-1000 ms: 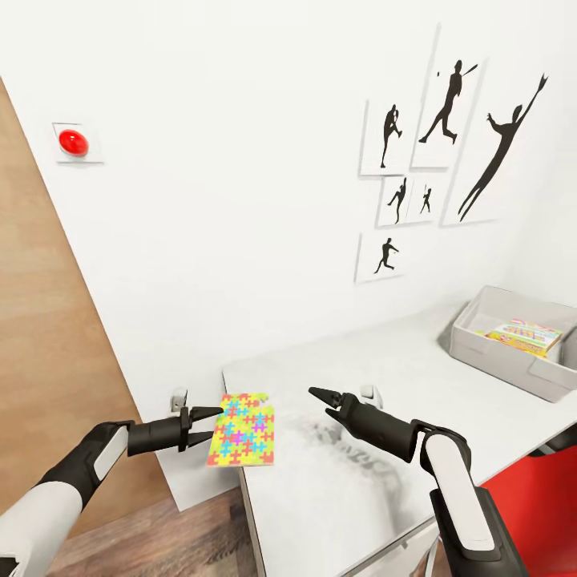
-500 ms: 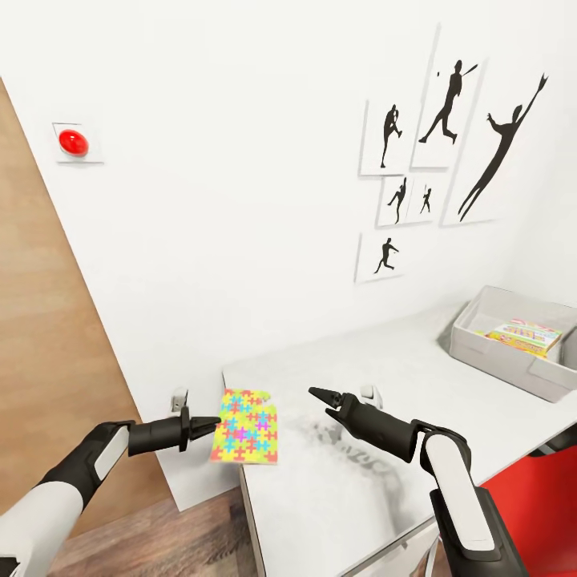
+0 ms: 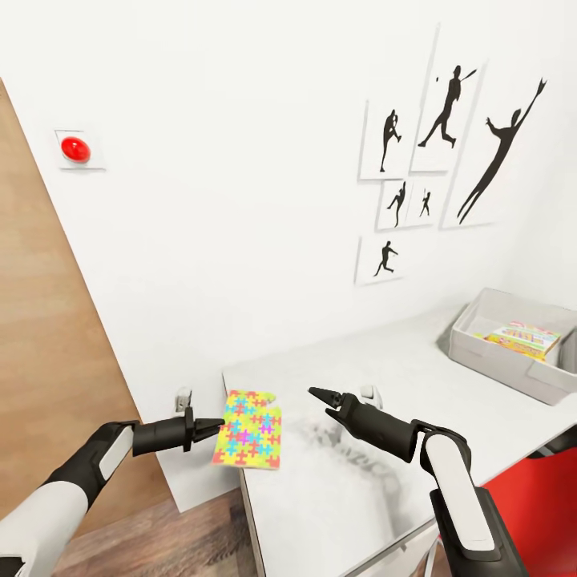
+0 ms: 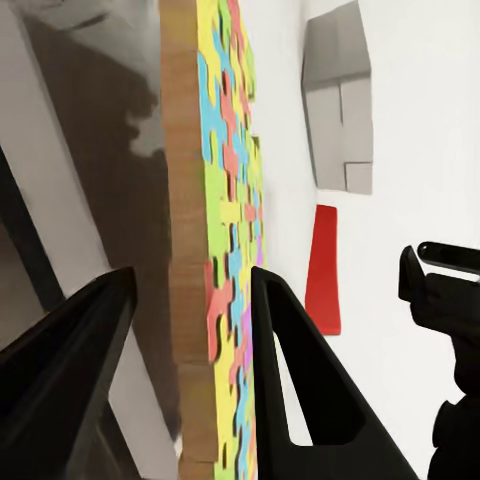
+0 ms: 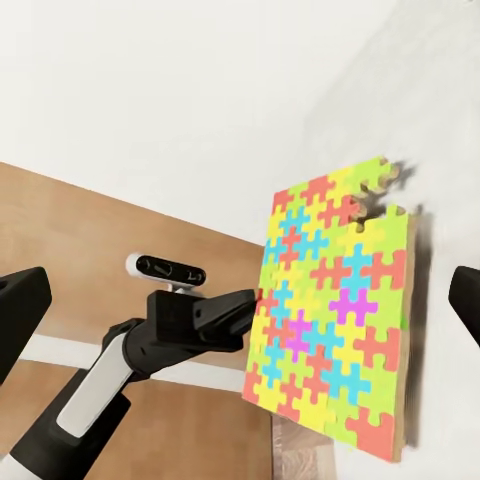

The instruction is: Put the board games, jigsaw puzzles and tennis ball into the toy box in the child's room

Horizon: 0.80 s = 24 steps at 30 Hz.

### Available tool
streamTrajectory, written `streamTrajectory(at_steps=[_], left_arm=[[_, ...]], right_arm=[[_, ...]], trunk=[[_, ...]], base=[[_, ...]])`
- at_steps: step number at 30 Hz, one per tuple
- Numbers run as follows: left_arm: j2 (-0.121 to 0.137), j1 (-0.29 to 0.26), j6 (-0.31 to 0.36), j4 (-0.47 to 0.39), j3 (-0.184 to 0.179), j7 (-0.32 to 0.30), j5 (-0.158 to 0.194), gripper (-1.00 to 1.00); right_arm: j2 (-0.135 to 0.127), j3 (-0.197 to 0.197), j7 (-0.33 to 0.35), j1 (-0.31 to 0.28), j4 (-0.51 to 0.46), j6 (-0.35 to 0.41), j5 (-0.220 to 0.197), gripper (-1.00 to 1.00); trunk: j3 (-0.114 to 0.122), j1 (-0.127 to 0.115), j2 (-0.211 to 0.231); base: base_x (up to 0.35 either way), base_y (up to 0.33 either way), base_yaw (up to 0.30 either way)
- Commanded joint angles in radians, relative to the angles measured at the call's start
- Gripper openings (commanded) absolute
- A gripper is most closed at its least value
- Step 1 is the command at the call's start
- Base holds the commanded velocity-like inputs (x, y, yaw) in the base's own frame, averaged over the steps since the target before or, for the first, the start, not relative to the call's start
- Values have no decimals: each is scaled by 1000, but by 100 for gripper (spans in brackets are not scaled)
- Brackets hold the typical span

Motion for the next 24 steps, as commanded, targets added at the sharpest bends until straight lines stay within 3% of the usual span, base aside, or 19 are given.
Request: streamTrajectory(at_steps=[1,16,21,24], left_arm=[[1,-1,3,0,-3,-3,1,-100],[12,-1,15,-36,-6,-9,1,-100],[48,1,63,-139,-15,-133,-4,-100],[94,4,69,-179,-17,-224,-7,-100]], right_arm=[[1,-2,5,-1,0,6,5,100],[1,-2,5,-1,0,7,6,100],[0,-4,5,-2,0,7,7,100],[0,-4,5,-1,0,6,7,100]], trunk=[[2,-4,7],[43,-54,98],[43,-54,98],[43,-54,98]], base=[[0,0,0],[0,0,0],[0,0,0],[0,0,0]])
